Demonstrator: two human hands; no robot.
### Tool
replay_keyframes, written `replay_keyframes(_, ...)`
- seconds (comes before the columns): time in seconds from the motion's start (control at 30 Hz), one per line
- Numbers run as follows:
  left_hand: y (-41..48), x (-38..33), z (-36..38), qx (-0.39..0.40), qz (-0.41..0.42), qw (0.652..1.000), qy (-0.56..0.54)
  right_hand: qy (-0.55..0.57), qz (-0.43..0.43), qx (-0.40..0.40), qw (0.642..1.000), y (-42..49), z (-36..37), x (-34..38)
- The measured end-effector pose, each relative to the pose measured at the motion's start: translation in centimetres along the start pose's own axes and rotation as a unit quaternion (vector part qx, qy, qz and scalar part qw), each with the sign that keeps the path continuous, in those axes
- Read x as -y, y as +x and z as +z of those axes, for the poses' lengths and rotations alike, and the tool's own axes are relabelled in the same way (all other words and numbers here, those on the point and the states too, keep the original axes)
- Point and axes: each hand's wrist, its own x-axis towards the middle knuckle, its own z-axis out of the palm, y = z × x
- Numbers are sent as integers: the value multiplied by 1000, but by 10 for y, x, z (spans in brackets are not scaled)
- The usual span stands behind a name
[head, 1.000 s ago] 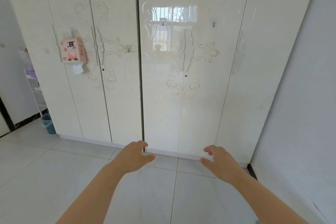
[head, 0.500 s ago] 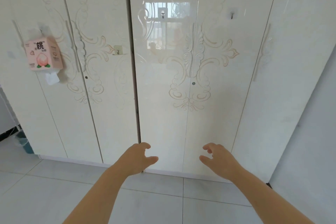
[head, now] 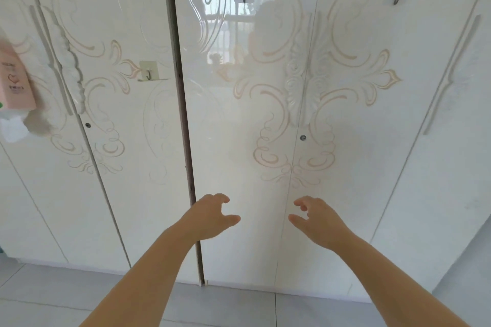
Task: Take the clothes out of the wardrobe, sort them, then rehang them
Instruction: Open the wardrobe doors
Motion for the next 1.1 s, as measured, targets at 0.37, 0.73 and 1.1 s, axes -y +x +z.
replay_keyframes(0.37, 173, -23, -50, -18, 53, 998, 10, 2, -6, -28, 1000, 172, -37, 12)
replay_keyframes(0.73, 318, -74, -107, -167, 317, 934, 2, -47, -34, -249, 967, 284, -87, 32)
replay_keyframes(1.1, 394, -150, -123, -384, 579, 719, -24, -77, -63, -547, 831, 333, -163, 19)
